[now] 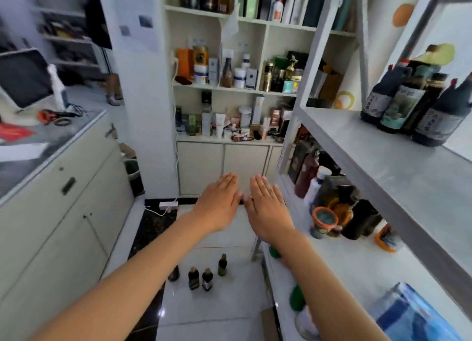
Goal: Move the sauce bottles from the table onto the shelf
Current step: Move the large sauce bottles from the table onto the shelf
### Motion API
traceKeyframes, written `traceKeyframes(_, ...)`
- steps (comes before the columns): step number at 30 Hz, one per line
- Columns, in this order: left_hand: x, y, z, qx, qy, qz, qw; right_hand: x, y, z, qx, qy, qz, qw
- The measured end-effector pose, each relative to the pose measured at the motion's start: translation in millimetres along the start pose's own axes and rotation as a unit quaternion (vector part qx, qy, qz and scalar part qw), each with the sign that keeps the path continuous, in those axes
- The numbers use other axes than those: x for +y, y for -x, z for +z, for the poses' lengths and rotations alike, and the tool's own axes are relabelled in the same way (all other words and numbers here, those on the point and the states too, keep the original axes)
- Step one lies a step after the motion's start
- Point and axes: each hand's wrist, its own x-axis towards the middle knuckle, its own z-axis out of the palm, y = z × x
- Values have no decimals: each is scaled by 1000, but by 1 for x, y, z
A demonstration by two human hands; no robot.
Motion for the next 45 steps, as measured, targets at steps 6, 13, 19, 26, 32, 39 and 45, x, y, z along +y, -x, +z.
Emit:
traceKeyframes(6, -86, 92, -3, 72, -13, -102, 992, -103, 14, 58, -16, -54, -104, 993)
traceKeyframes(13, -201, 242, 3, 130, -96, -234, 959, -262, 36, 130, -38, -61, -258, 963)
traceKeyframes(19, -305, 394, -6, 170, -76, -373, 909, -421, 86, 196, -102, -89, -361, 923)
traceKeyframes(26, -392, 559, 3, 204, -8, -513, 834, -591, 147, 271, -185, -104, -428, 879)
traceKeyframes(32, -455, 655, 9, 213, 43, -581, 784, -690, 184, 309, -251, -120, -421, 863)
traceKeyframes(39, -501, 716, 11, 278, 115, -623, 722, -771, 195, 336, -305, -136, -422, 843)
traceKeyframes(45, -551, 737, 6, 287, 138, -633, 706, -826, 166, 357, -281, -199, -390, 854)
